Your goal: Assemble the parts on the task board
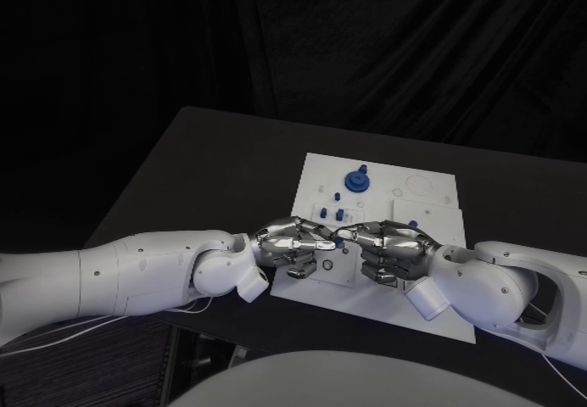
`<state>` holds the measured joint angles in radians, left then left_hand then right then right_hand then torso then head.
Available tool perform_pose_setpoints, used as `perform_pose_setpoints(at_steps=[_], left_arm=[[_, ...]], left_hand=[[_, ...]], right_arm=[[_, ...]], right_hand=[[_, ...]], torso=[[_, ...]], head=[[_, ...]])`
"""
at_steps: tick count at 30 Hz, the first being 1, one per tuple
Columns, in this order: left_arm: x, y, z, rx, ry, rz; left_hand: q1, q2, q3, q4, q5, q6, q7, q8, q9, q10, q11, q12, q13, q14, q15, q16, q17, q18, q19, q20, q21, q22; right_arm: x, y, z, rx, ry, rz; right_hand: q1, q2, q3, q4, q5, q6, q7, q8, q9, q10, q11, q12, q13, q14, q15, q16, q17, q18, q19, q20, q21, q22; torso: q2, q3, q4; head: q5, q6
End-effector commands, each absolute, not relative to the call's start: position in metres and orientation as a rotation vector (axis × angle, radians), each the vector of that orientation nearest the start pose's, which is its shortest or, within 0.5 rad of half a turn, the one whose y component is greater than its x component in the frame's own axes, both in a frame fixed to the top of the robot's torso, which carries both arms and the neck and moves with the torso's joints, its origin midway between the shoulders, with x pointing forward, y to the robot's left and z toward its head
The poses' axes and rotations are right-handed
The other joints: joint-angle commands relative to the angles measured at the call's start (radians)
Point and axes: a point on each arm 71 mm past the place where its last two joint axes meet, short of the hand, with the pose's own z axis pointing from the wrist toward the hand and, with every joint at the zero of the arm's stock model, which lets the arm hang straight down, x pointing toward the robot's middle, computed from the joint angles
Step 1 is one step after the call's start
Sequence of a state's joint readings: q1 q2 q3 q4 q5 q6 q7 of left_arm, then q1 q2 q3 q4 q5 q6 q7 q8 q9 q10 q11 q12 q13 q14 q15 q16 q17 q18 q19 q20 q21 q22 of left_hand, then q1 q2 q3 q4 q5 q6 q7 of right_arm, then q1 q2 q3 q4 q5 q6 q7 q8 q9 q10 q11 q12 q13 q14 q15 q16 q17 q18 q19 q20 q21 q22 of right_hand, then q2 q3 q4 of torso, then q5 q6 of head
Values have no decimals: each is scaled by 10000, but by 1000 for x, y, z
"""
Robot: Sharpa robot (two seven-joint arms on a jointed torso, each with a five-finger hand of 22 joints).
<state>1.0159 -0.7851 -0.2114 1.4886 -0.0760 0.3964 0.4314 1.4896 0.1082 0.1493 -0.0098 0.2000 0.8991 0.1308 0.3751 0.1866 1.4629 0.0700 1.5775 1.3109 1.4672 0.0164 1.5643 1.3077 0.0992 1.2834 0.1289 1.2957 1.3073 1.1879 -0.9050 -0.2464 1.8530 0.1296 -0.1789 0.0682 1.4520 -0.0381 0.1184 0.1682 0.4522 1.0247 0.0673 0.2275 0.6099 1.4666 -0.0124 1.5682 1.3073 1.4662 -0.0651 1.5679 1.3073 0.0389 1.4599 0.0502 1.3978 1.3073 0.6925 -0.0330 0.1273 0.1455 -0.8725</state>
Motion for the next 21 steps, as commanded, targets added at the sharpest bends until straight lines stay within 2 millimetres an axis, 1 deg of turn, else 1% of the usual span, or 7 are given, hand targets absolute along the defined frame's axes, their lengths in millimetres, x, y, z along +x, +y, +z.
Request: perform_pose_setpoints(at_steps=[1,5,12,14,15,16,21], left_arm=[[390,157,-306,-10868,19866,-21589],[390,157,-306,-10880,19848,-21536],[390,157,-306,-10890,19845,-21496],[390,157,-306,-10895,19850,-21481],[390,158,-306,-10900,19854,-21467],[390,158,-306,-10907,19857,-21446],[391,160,-307,-10958,19868,-21271]], left_hand=[[172,124,-3,-79,148,128,-9,84,117,1079,-76,-67,2599,1036,-13,65,2631,-148,61,-3,14,1253],[188,135,-20,-141,426,279,-45,143,349,1079,-110,-67,2599,1036,-44,65,2631,-163,131,-31,69,1287],[193,149,-6,-162,513,375,-78,174,461,1079,-140,-67,2599,1036,-66,65,2631,-175,182,-50,112,1311],[191,148,-3,-167,526,402,-87,180,490,1079,-150,-67,2599,1036,-74,65,2631,-172,178,-56,107,1309],[188,148,-2,-168,531,416,-91,183,505,1079,-156,-67,2599,1036,-78,65,2631,-174,185,-59,113,1312],[183,146,-2,-170,536,434,-97,186,526,1079,-166,-67,2599,1036,-85,65,2631,-174,189,-65,115,1314],[173,143,3,-174,542,467,-110,187,571,1079,-187,-67,2599,1036,-101,65,2631,-171,182,-78,105,1310]], right_arm=[[364,-142,-249,14028,21796,15633],[364,-142,-249,14029,21816,15634],[364,-144,-249,14030,21794,15663],[365,-145,-249,14025,21748,15695],[365,-145,-249,14001,21698,15716],[366,-146,-248,13930,21644,15728],[368,-152,-246,13084,21415,15795]], right_hand=[[37,131,-81,16,-47,-8,-40,54,-11,1042,74,26,2635,1046,60,29,2635,65,-24,37,-41,2027],[54,146,-95,15,-65,-12,-40,61,-17,1042,73,26,2635,1046,60,29,2635,65,-24,37,-39,2027],[86,167,-166,24,-105,-57,-27,67,-44,1042,80,26,2635,1046,62,29,2635,83,-70,39,-110,2002],[106,188,-287,65,-64,-175,20,57,-98,1042,117,26,2635,1046,91,29,2635,121,-180,56,-272,1946],[145,217,-389,101,-20,-324,80,48,-166,1042,174,26,2635,1046,136,29,2635,169,-331,93,-488,1872],[204,229,-542,178,47,-714,242,-32,-326,541,334,-379,2223,1026,271,-3,2606,335,-871,198,-1241,1614],[335,196,-854,378,28,-1316,475,23,-620,-757,555,-1420,1208,468,486,-803,1918,634,-1950,420,-2623,1133]], torso=[[-4,-6,-2],[-7,-8,-2],[-2,-6,6],[0,-4,7],[2,-4,7],[1,-5,3],[-5,-2,-1]], head=[[10,-2],[6,-2],[-25,-2],[-37,-2],[-45,-2],[-49,-2],[-73,-2]])
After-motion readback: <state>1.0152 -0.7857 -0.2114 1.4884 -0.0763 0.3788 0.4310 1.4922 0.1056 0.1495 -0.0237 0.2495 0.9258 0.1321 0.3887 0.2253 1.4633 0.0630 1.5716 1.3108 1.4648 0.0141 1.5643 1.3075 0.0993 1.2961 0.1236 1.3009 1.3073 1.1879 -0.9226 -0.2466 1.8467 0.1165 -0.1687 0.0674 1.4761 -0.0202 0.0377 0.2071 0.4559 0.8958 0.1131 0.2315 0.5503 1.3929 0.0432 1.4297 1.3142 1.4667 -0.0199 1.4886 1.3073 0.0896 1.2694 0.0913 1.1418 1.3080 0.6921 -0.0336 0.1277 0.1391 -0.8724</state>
